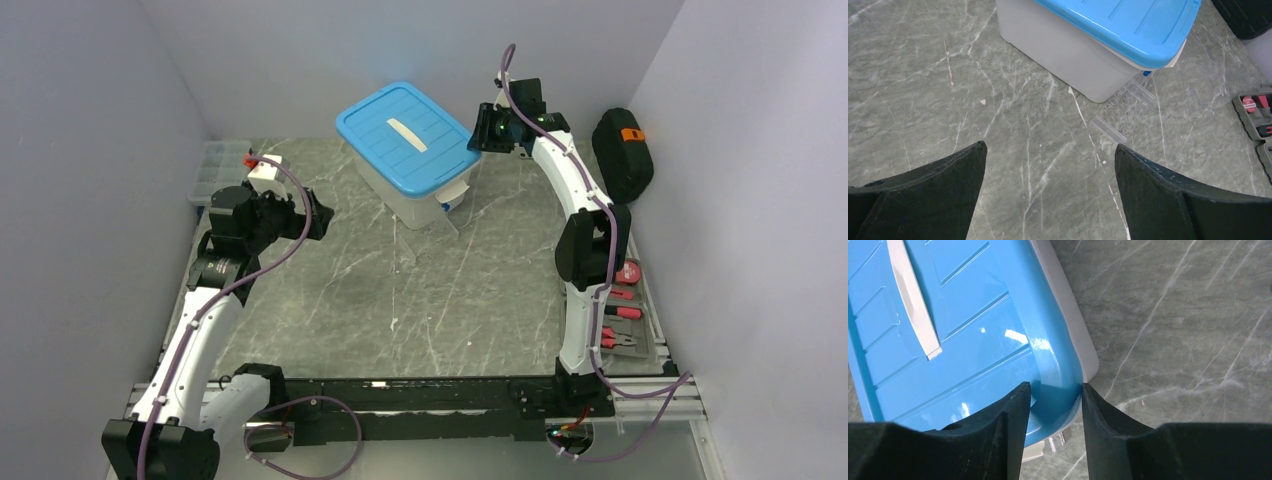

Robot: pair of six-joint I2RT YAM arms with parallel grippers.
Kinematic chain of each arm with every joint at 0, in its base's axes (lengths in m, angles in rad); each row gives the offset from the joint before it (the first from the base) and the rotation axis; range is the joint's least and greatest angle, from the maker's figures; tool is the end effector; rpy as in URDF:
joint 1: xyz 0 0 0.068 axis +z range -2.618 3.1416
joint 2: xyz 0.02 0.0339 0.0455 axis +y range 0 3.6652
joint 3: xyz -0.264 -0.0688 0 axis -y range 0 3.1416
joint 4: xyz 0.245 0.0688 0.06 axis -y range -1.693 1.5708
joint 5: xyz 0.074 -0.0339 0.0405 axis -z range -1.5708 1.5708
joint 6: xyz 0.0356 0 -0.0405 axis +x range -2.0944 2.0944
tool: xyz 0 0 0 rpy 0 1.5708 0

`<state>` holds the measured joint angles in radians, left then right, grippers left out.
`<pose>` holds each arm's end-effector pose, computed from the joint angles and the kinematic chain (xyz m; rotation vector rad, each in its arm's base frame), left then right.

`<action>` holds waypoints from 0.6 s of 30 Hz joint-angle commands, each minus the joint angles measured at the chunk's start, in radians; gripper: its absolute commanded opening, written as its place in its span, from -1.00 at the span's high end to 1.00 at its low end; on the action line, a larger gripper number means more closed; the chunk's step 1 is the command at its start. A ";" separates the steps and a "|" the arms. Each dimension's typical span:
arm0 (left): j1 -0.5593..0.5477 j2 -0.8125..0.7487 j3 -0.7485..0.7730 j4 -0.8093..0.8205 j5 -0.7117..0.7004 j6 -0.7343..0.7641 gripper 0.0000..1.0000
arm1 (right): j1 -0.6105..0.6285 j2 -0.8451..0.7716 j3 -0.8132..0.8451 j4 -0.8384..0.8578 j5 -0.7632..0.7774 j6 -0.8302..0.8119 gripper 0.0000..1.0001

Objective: Organize the chemistry lab equipment

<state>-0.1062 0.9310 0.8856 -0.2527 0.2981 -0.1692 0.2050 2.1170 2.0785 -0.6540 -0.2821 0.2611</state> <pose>0.2108 -0.0330 0.3424 0.1485 1.8758 -0.4679 0.4753 0.1089 0.3205 -0.0884 2.2915 0.5643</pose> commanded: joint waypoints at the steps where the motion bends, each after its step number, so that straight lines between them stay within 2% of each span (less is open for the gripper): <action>1: -0.003 -0.024 0.016 0.025 0.006 0.014 -0.99 | 0.008 -0.023 0.009 -0.044 0.061 -0.009 0.15; 18: -0.004 -0.025 0.014 0.030 0.010 0.010 -0.98 | 0.027 -0.104 -0.140 0.001 0.153 0.037 0.36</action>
<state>-0.1062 0.9234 0.8856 -0.2527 0.2985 -0.1692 0.2264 2.0655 1.9831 -0.6209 -0.1825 0.2852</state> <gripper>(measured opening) 0.992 0.355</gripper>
